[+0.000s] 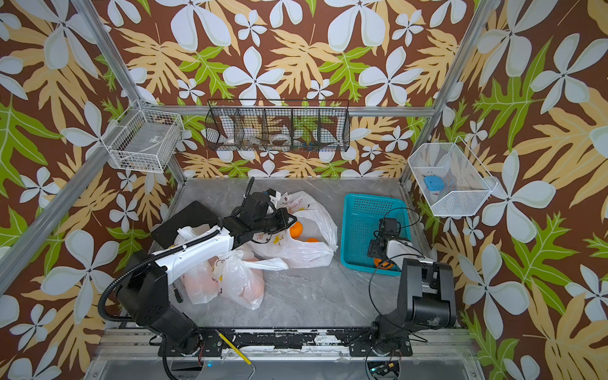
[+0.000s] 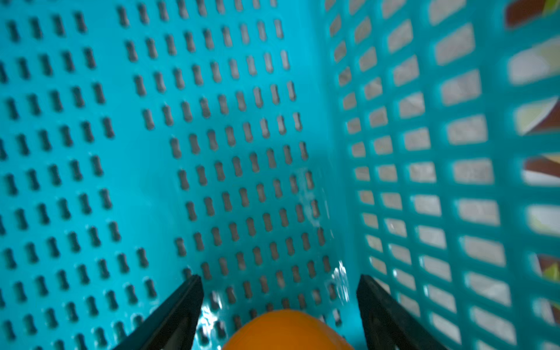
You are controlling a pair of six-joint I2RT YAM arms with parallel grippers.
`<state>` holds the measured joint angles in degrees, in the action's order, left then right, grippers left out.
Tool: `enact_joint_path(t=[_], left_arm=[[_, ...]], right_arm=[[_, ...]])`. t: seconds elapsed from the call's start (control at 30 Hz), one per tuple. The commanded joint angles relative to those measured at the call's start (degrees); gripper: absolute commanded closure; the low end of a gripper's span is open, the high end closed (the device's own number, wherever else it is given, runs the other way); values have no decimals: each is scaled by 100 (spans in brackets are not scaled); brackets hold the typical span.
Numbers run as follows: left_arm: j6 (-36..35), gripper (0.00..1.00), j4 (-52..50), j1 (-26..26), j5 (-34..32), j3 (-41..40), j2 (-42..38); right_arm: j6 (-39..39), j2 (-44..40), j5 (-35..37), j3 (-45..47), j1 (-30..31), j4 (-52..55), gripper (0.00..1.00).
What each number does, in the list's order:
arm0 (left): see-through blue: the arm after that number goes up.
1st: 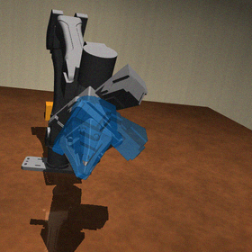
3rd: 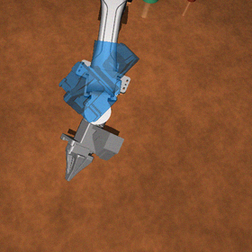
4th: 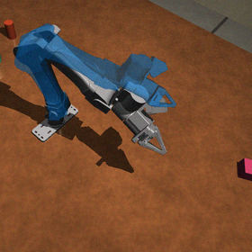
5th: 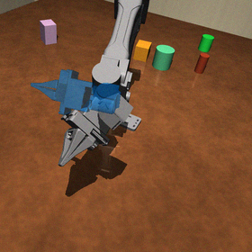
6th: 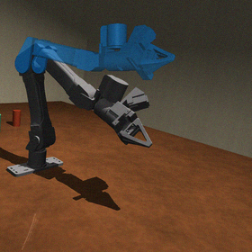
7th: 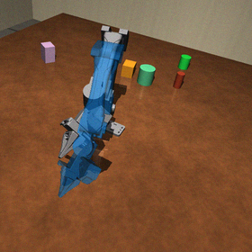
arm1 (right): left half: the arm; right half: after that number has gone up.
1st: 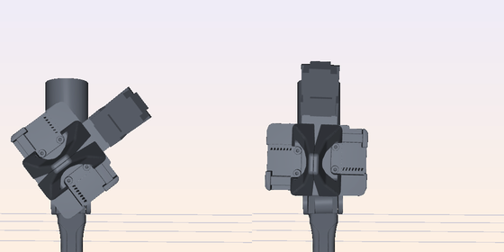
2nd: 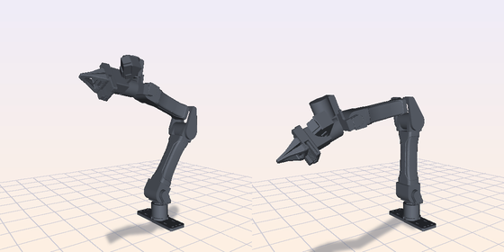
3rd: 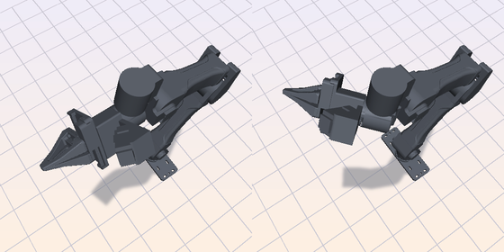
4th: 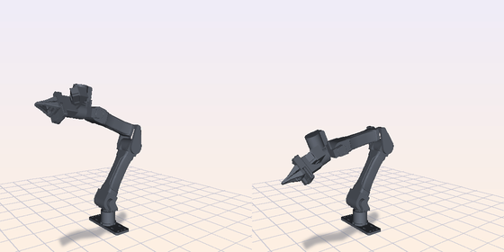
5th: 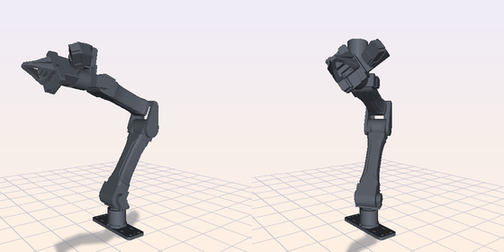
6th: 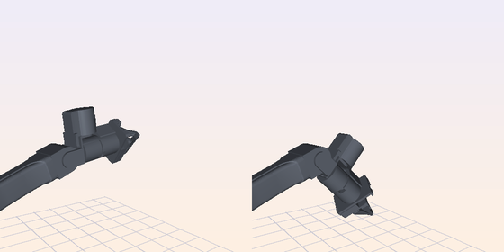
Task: Place the oranges into plastic bags & tie knots
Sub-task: Pick up the orange from the basket.
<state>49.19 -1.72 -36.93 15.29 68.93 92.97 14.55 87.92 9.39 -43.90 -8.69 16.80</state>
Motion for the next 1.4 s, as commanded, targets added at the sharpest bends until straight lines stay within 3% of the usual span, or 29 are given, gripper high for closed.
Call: enact_joint_path(t=[0.0, 0.27, 0.6, 0.77, 0.97, 1.1, 1.23, 1.37], left_arm=[[-41, 100, 58, 10, 12, -44, -64], [-59, 100, 48, 10, -1, -60, -86], [-171, 100, -11, 10, 64, -28, -113], [-243, 100, -69, 10, 166, 35, -35], [-252, 100, -87, 10, 176, 74, -38], [-251, 100, -101, 10, 198, 97, -59], [-382, 100, -148, 10, 294, 101, -74], [-461, 100, -152, 10, 347, 26, -129]], right_arm=[[-4, 53, -272, 0, 2, -86, 21], [-18, -550, -473, 100, 0, 592, 6], [161, -635, -836, -9, 0, 1405, 6], [197, -505, -913, 33, 8, 1367, 14], [125, -463, -1095, 24, -1, 1326, 39], [65, -1115, -1139, -33, 14, 1422, 41], [65, -1991, -2117, -168, 112, 1486, 43], [428, -2753, -3036, -412, 937, 1321, 42]])
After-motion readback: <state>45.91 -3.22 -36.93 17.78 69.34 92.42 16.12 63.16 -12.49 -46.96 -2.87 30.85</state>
